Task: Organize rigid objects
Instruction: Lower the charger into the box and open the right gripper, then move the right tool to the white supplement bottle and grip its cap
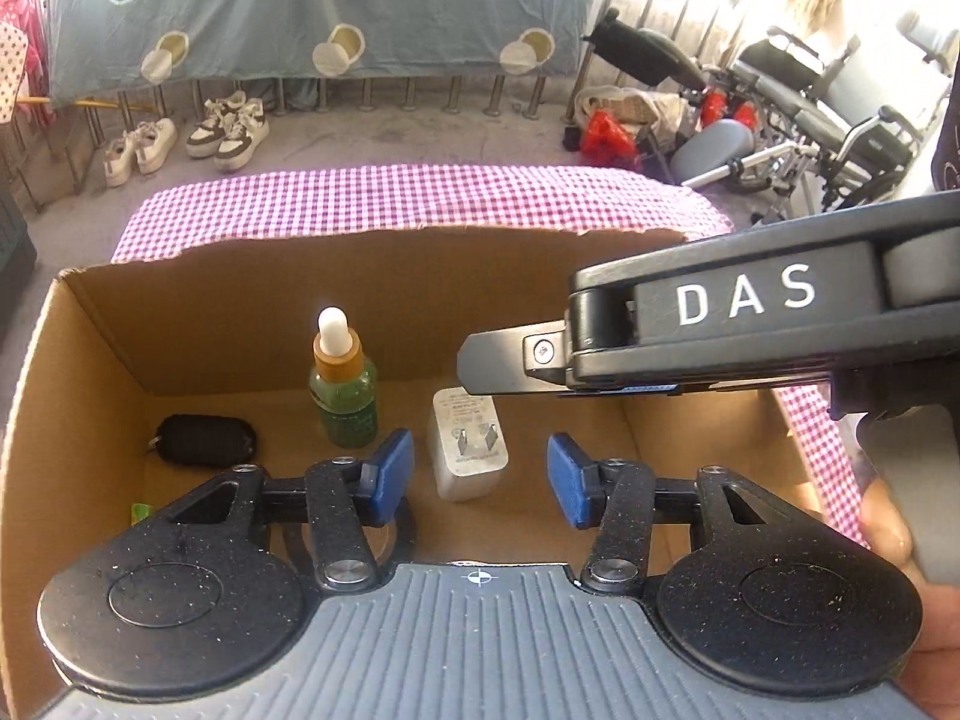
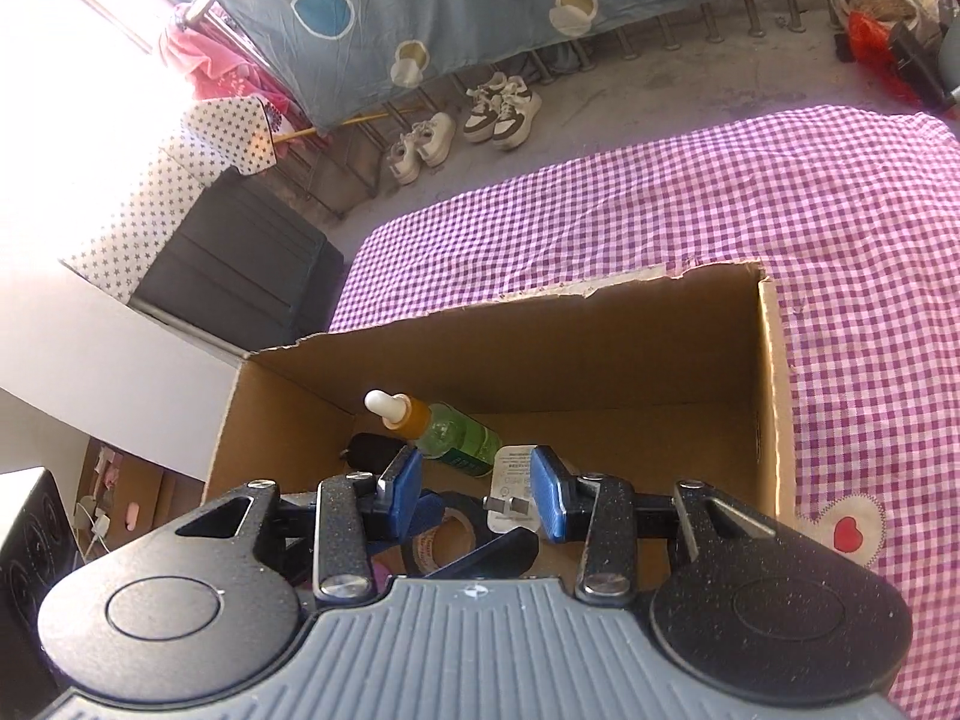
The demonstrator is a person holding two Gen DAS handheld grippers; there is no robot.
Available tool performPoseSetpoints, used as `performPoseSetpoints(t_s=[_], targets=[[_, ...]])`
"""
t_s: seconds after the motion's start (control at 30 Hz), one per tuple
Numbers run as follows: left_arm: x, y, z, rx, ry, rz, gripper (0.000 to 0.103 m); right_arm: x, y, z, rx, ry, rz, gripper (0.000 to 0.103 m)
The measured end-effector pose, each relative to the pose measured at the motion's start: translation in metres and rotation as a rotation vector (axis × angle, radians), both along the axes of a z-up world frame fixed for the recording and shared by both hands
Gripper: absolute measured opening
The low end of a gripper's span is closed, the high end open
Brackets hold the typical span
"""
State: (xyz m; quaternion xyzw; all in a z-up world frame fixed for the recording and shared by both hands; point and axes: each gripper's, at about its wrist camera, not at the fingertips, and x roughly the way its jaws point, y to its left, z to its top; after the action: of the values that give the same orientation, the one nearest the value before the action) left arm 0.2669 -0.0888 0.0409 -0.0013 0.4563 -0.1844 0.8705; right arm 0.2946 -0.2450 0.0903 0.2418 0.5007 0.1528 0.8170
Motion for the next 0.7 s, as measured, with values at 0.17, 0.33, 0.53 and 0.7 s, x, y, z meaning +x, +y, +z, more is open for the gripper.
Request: performPoseSetpoints(t_s=[0.17, 0.33, 0.53, 0.7], targets=[[-0.039, 0.009, 0.032, -0.013, -0.086, 0.010, 0.071, -0.049, -0.010, 0.038, 0.085, -0.096, -0.031, 0.045], [-0.079, 0.024, 0.055, -0.055, -0.113, 0.034, 0.087, -0.102, -0.011, 0.060, 0.138, -0.147, -0.047, 0.051], [-0.119, 0.041, 0.065, -0.027, -0.147, 0.054, 0.098, -0.154, -0.005, 0.070, 0.181, -0.175, -0.063, 0.056], [-0.142, 0.047, 0.065, 0.007, -0.169, 0.053, 0.099, -0.183, 0.006, 0.069, 0.216, -0.176, -0.067, 0.057]])
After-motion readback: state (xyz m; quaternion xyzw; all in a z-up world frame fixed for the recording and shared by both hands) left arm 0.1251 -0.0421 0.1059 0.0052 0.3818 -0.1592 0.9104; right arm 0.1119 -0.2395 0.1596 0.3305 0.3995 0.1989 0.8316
